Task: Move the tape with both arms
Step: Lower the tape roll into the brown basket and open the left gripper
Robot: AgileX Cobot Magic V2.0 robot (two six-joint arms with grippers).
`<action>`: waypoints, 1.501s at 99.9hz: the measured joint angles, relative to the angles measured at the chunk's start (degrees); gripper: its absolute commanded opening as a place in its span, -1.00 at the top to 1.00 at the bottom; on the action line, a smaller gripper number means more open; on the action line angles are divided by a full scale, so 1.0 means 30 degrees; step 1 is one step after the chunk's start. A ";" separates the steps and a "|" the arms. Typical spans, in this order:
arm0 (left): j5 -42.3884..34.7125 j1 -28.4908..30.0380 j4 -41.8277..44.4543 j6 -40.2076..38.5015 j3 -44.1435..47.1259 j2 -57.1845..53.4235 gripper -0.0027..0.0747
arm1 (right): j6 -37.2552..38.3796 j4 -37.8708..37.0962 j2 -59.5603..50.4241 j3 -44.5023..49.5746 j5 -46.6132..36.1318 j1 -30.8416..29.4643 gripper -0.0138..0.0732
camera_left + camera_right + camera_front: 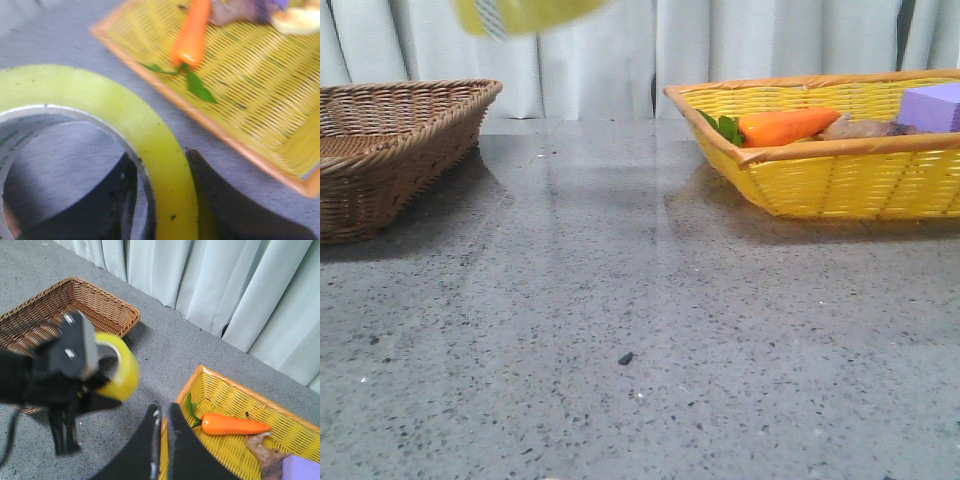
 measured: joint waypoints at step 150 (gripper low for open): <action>-0.1464 0.7491 -0.0557 0.0000 0.5550 -0.3580 0.10 | 0.0191 0.0112 -0.0368 0.2701 -0.0550 0.0000 0.85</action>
